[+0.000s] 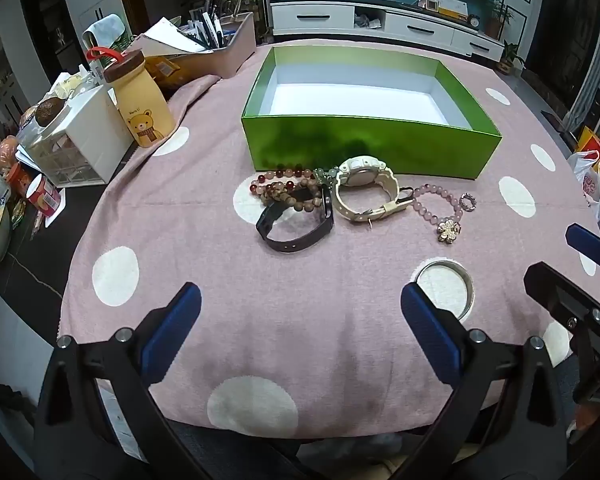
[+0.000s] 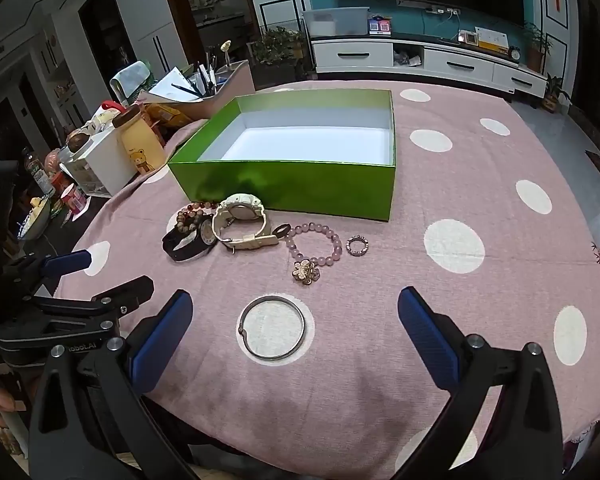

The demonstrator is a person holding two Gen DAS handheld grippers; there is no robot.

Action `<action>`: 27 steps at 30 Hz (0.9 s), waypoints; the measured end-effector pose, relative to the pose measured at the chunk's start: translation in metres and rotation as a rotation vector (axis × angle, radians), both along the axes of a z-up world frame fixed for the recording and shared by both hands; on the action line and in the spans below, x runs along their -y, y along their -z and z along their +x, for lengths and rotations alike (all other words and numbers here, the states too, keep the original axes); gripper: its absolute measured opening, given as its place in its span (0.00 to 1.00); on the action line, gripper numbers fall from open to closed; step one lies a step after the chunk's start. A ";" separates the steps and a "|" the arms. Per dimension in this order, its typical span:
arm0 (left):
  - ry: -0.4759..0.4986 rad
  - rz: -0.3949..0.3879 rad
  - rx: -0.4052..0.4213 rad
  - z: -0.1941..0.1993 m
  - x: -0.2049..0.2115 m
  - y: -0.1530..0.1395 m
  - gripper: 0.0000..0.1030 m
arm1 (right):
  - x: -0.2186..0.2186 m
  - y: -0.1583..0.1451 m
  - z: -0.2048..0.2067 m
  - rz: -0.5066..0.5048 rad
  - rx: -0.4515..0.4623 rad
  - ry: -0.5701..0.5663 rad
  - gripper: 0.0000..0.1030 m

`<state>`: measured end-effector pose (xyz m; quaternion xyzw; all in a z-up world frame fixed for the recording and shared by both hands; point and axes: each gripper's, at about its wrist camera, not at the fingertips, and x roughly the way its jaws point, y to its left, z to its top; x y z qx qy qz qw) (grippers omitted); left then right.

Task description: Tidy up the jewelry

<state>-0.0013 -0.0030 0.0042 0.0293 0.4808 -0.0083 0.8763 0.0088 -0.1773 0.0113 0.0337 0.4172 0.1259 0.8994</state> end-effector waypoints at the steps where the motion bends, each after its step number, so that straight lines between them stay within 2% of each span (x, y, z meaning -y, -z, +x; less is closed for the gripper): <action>1: -0.001 0.000 0.000 0.000 0.000 0.001 0.98 | 0.000 0.001 0.000 0.000 0.001 0.000 0.99; 27: 0.000 0.005 0.004 -0.002 0.002 0.001 0.98 | -0.001 -0.003 -0.002 0.004 0.013 -0.008 0.99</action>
